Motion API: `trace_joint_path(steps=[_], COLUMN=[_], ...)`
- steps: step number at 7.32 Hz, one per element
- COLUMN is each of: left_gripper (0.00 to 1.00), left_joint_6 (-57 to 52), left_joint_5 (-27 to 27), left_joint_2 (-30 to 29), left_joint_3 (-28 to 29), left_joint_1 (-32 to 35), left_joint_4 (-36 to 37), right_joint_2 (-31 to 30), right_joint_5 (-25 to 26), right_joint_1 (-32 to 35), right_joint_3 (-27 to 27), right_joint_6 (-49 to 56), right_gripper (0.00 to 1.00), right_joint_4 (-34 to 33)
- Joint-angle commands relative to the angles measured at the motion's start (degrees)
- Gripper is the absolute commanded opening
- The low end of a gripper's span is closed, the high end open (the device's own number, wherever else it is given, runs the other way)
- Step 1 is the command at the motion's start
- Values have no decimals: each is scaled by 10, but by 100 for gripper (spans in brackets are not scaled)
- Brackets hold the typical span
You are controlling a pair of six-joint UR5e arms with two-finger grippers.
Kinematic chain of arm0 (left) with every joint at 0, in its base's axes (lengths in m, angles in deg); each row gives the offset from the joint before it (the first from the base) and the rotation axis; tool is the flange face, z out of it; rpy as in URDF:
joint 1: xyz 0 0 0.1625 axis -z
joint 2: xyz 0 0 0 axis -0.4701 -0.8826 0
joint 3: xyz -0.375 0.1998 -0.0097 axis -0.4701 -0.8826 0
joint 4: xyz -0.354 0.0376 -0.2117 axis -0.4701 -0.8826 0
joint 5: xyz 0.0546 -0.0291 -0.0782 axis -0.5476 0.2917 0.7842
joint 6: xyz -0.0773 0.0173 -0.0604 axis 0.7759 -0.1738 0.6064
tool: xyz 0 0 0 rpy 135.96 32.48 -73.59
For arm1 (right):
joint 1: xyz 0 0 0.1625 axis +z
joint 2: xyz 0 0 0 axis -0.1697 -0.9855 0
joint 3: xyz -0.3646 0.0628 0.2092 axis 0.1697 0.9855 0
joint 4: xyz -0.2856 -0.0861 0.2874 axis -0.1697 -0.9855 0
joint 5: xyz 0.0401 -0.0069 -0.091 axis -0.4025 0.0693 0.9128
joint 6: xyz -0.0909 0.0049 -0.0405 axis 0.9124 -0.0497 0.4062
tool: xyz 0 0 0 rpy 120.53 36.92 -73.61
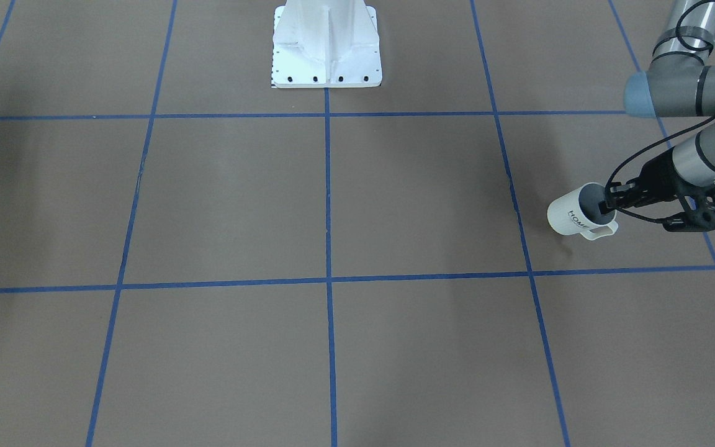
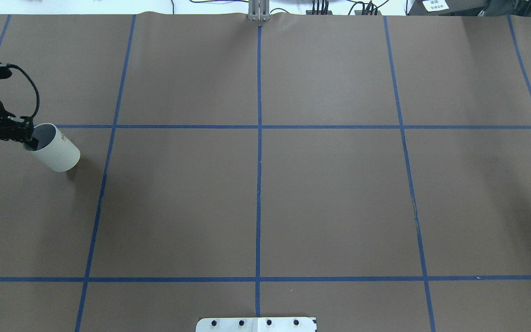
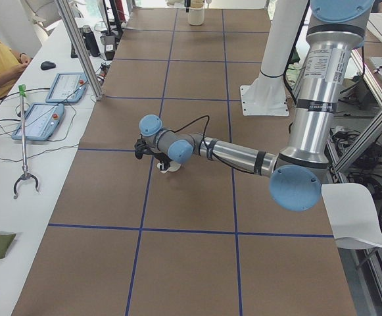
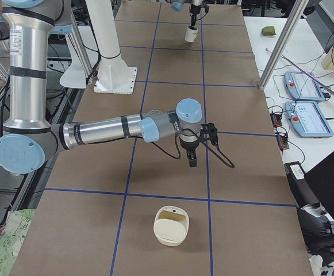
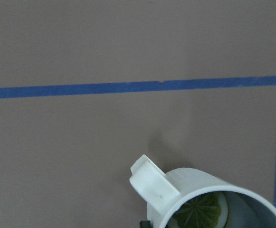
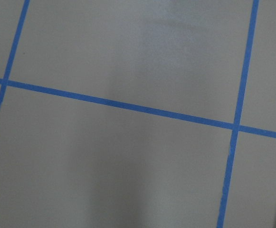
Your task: Left arm hands cup to right arm to dump lemon
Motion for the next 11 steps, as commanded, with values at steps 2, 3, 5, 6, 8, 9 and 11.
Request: trace_joint_path(steps=[2, 3, 5, 6, 8, 9, 11], left_gripper=[0, 0, 0, 0, 0, 0, 0], left_joint_6=[198, 250, 316, 371, 414, 414, 408], left_joint_5=[30, 28, 16, 2, -33, -64, -113], left_joint_2=[-106, -143, -247, -304, -378, -427, -490], left_joint_3=[-1, 2, 31, 56, 113, 147, 180], left_joint_1=[-12, -38, -78, -100, -123, -134, -152], left_joint_4=[1, 0, 7, 7, 13, 58, 150], right_joint_2=[0, -1, 9, 34, 51, 87, 138], right_joint_5=[-1, -3, 20, 103, 258, 297, 308], right_joint_1=[0, -5, -68, -143, -270, -307, -352], right_joint_3=[3, 12, 21, 35, 36, 33, 25], right_joint_6=[-12, -15, -113, -182, -296, -310, -348], right_gripper=[100, 100, 100, 100, 100, 99, 99], right_joint_4=[59, 121, 215, 293, 401, 410, 411])
